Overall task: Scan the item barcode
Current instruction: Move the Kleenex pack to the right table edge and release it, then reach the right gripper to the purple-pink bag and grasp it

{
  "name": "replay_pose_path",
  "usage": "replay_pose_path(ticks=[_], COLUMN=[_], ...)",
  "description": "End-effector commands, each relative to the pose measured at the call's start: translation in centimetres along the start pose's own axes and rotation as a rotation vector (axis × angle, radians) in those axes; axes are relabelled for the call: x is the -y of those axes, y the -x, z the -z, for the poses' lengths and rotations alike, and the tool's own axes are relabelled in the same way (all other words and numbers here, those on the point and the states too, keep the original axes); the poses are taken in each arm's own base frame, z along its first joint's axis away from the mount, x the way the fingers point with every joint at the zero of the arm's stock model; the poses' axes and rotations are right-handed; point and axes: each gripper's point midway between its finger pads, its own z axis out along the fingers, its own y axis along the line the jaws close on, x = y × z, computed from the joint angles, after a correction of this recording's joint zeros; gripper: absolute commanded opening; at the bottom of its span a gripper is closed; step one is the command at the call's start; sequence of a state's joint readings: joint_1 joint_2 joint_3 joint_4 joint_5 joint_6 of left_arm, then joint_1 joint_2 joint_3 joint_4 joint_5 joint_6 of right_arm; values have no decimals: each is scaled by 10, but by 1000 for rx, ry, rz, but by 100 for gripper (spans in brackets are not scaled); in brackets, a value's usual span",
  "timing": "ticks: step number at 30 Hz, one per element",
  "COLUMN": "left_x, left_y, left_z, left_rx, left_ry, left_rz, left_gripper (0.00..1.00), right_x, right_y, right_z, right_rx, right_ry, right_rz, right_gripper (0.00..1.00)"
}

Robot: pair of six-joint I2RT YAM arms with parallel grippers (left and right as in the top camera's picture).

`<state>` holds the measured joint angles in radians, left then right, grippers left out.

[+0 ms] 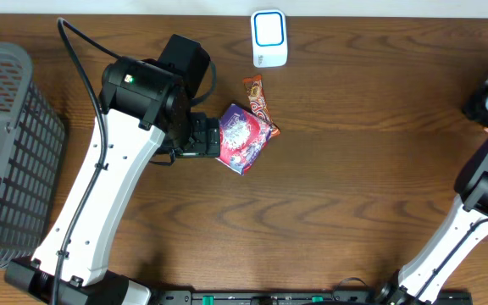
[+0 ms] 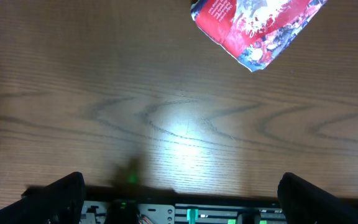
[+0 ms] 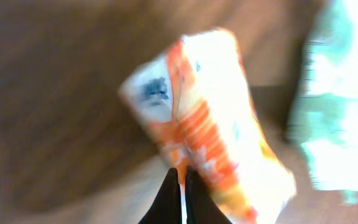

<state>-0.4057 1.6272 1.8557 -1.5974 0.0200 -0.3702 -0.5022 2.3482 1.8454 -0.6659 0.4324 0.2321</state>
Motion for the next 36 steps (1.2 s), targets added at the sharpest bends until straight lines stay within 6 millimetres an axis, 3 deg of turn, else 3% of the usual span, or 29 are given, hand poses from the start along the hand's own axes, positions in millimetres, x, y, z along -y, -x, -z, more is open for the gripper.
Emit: replay_pose_path(ticks=[1, 4, 8, 11, 13, 17, 20, 23, 26, 27, 33, 36], left_x=[-3, -3, -3, -3, -3, -3, -3, -3, -3, -3, -3, -3], left_y=[0, 0, 0, 0, 0, 0, 0, 0, 0, 0, 0, 0], left_z=[-1, -1, -1, -1, -1, -1, -1, -1, -1, -1, -1, -1], left_rx=[-5, -5, -5, -5, -5, -5, -5, -5, -5, -5, -5, -5], left_ry=[10, 10, 10, 10, 10, 10, 10, 10, 9, 10, 10, 10], left_rz=[15, 15, 15, 15, 15, 15, 15, 15, 15, 15, 15, 15], left_gripper=[98, 98, 98, 98, 98, 98, 98, 98, 98, 98, 98, 98], right_x=[42, 56, 42, 9, -28, -99, -142, -171, -194, -204, -231, -238], right_y=[11, 26, 51, 61, 61, 39, 10, -26, -76, -107, -209, -248], right_z=[3, 26, 76, 115, 150, 228, 273, 289, 302, 310, 343, 353], right_rx=[20, 59, 146, 178, 180, 119, 39, -60, -209, -293, -507, -512], right_ry=[-114, -113, 13, 232, 471, 955, 1208, 1246, 1227, 1203, 1121, 1040], right_rz=[-28, -59, -83, -72, -47, 57, 149, 217, 292, 340, 549, 665], right_gripper=[1, 1, 5, 15, 27, 45, 55, 62, 67, 67, 67, 64])
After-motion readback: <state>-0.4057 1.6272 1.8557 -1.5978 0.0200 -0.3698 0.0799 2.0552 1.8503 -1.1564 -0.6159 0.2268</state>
